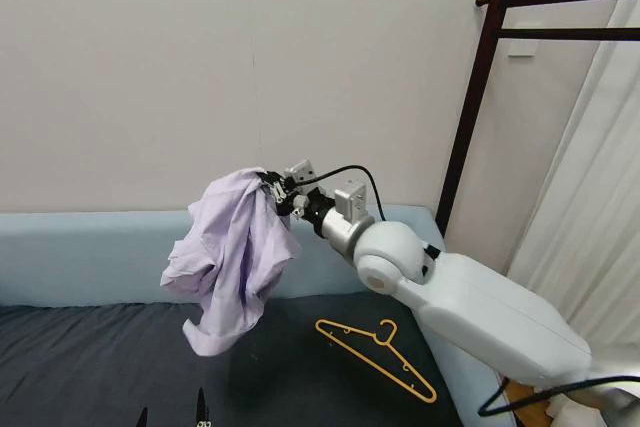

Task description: Pick up the clothes from the sofa and hang them on the clothes hanger.

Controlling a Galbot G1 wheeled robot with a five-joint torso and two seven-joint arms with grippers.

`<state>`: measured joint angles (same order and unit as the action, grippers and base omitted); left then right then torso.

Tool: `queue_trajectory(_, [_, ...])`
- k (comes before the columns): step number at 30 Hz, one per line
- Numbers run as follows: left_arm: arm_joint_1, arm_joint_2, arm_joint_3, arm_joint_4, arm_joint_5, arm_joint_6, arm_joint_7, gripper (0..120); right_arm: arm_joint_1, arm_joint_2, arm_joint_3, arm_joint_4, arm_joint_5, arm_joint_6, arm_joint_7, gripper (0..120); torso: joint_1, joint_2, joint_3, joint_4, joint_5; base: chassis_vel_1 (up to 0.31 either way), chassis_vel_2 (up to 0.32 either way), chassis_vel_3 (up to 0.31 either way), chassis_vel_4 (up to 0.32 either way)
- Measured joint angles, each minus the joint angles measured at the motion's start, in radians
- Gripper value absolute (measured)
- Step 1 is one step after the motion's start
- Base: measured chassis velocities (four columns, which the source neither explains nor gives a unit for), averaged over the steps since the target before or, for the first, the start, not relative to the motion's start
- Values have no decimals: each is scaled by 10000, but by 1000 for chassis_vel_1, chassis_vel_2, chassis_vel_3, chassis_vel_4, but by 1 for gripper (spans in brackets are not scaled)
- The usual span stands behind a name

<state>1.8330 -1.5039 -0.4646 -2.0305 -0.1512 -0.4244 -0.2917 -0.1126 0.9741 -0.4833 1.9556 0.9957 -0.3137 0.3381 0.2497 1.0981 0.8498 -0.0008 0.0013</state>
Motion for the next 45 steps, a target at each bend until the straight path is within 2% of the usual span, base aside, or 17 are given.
queue_trajectory(3, [20,41,21,3,1,-14,18,97,-688,-236,65,644,715,-472,930,0,-1,1,-2,3,-2,0,0,0,0])
queue_trajectory(6, [28,106,17,51,3,-43,31,97,-1532,-147,91,277,714,-510,974,0,-1,2,-2,4,-5,0,0,0,0])
queue_trajectory(9, [102,148,-46,87,-15,-89,37,97,-3145,416,20,-2203,-570,128,-234,0,-1,1,1,5,0,0,0,0,0])
queue_trajectory(10, [102,148,-46,87,-15,-89,37,97,-3145,416,20,-2203,-570,128,-234,0,-1,1,1,5,0,0,0,0,0])
queue_trajectory(13, [206,187,-92,137,-19,-145,43,97,-3811,1320,-189,-5569,-2089,1158,-1399,0,0,0,2,3,-2,0,0,0,0])
queue_trajectory(14, [206,187,-92,137,-19,-145,43,97,-3811,1320,-189,-5569,-2089,1158,-1399,0,0,0,2,3,-2,0,0,0,0])
queue_trajectory(16, [276,184,-149,180,-8,-198,51,97,-3794,2138,-64,-8025,-2836,1853,-1905,0,0,-1,3,2,-3,0,0,0,0])
queue_trajectory(18, [283,132,-192,220,-5,-208,55,97,-3442,2804,283,-9515,-2951,2130,-2100,0,0,-1,2,2,-1,0,0,0,0])
queue_trajectory(19, [283,132,-192,220,-5,-208,55,97,-3442,2804,283,-9515,-2951,2130,-2100,0,0,-1,2,2,-1,0,0,0,0])
queue_trajectory(22, [268,92,-217,282,9,-210,52,97,-2701,3831,779,-10989,-2898,2335,-2197,0,0,-1,2,5,-5,0,0,0,0])
queue_trajectory(27, [234,68,-164,306,75,-204,57,97,-2198,5069,1274,-12012,-2898,2737,-2059,0,0,0,1,9,-5,0,0,0,0])
queue_trajectory(31, [247,31,-125,307,178,-203,80,97,-2118,5704,1456,-13036,-3415,3135,-2111,0,0,-1,1,9,-5,0,0,0,0])
queue_trajectory(35, [290,-2,-110,296,209,-203,92,97,-2264,5738,1484,-13207,-3931,3272,-2248,4,1,-1,1,7,-6,0,0,0,0])
queue_trajectory(37, [336,-8,-95,277,227,-210,103,97,-2506,5511,1475,-12849,-4308,3327,-2301,16,0,-1,2,7,-2,0,0,0,0])
queue_trajectory(38, [336,-8,-95,277,227,-210,103,97,-2506,5511,1475,-12849,-4308,3327,-2301,16,0,-1,2,7,-2,0,0,0,0])
queue_trajectory(42, [390,41,-69,280,256,-243,111,97,-2869,4838,1365,-11774,-4514,3219,-2312,30,0,0,1,0,-2,0,0,0,0])
queue_trajectory(45, [394,205,-53,265,263,-246,113,98,-3202,3495,1028,-9733,-4304,2457,-2432,46,0,0,0,5,-1,0,0,0,0])
